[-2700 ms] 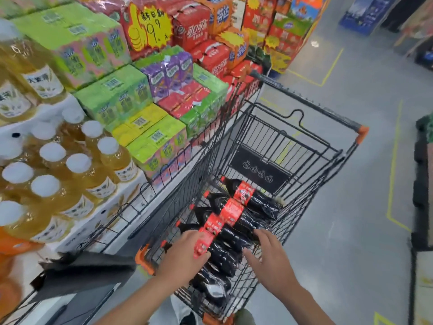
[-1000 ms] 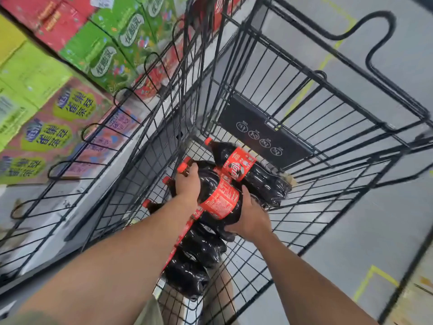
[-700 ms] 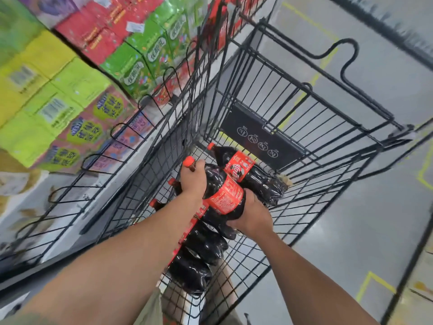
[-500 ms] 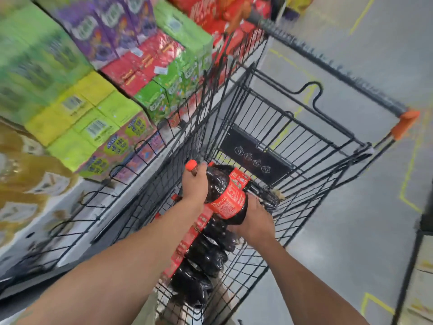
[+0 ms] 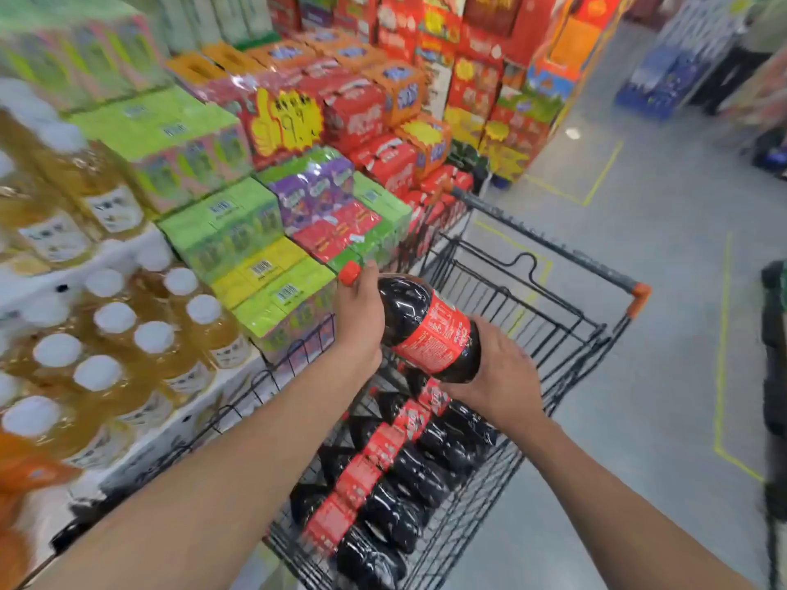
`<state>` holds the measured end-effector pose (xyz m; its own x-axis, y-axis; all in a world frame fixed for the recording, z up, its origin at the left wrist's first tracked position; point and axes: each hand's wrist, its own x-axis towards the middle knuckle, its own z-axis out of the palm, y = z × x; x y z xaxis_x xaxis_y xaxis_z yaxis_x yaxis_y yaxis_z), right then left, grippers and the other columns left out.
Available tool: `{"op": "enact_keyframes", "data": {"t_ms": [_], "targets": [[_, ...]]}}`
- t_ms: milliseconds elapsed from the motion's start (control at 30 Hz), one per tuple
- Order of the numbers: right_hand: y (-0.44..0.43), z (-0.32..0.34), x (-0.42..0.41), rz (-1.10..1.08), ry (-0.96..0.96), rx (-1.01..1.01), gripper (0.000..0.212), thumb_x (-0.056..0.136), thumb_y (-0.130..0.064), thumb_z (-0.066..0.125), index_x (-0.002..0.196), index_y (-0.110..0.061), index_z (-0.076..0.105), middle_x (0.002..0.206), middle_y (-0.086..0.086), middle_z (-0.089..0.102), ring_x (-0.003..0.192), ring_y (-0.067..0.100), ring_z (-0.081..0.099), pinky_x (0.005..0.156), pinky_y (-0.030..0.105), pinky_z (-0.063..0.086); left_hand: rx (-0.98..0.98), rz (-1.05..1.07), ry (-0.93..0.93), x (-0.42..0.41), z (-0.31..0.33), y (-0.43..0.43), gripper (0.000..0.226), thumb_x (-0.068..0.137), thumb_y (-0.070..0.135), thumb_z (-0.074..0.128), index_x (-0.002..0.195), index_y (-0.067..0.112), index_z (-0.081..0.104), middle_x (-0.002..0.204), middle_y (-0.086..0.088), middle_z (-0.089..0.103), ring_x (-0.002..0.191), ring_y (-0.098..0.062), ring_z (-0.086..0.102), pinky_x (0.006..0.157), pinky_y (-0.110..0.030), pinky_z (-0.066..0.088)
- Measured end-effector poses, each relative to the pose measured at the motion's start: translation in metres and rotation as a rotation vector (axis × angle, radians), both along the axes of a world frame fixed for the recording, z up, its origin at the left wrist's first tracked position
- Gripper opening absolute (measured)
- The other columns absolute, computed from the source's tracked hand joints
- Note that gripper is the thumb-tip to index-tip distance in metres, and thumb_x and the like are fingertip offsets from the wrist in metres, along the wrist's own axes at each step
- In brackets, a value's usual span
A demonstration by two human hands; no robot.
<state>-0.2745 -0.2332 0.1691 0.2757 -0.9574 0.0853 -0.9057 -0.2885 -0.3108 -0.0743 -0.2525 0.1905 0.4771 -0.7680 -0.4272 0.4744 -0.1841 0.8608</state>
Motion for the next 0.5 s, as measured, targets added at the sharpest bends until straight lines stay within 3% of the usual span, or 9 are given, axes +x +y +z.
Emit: {"op": "enact_keyframes", "data": {"t_ms": [167, 333, 500], "targets": [[0.005, 0.035, 0.025, 0.170, -0.105, -0.085, 0.103, 0.061, -0.073, 0.077, 0.145, -0.031, 0.037, 0.134, -0.007, 0.059, 0.121, 0.019, 0.060, 0.097, 0.051, 0.053, -0.093, 0.159, -0.018, 0.027, 0.049, 0.038, 0.052, 0.072, 0.068, 0.065, 0.109, 0.032, 0.064, 0.118, -0.003, 0.075, 0.108, -0.030, 0.072, 0.098, -0.058, 0.056], [0.026, 0.052, 0.055, 0.376, -0.148, -0.105, 0.105, 0.061, -0.066, 0.081, 0.149, -0.029, 0.036, 0.139, -0.005, 0.057, 0.125, 0.022, 0.059, 0.096, 0.052, 0.053, -0.111, 0.376, -0.074, 0.049, 0.077, 0.102, 0.037, 0.100, 0.047, 0.060, 0.119, 0.015, 0.062, 0.112, -0.009, 0.075, 0.101, -0.029, 0.074, 0.090, -0.047, 0.060], [0.067, 0.064, 0.087, 0.589, -0.143, -0.108, 0.106, 0.060, -0.063, 0.081, 0.149, -0.027, 0.036, 0.136, -0.002, 0.059, 0.123, 0.026, 0.060, 0.095, 0.051, 0.052, -0.127, 0.595, -0.114, 0.061, 0.096, 0.189, 0.054, 0.084, 0.056, 0.063, 0.120, 0.015, 0.065, 0.111, -0.012, 0.077, 0.100, -0.030, 0.076, 0.093, -0.052, 0.060]]}}
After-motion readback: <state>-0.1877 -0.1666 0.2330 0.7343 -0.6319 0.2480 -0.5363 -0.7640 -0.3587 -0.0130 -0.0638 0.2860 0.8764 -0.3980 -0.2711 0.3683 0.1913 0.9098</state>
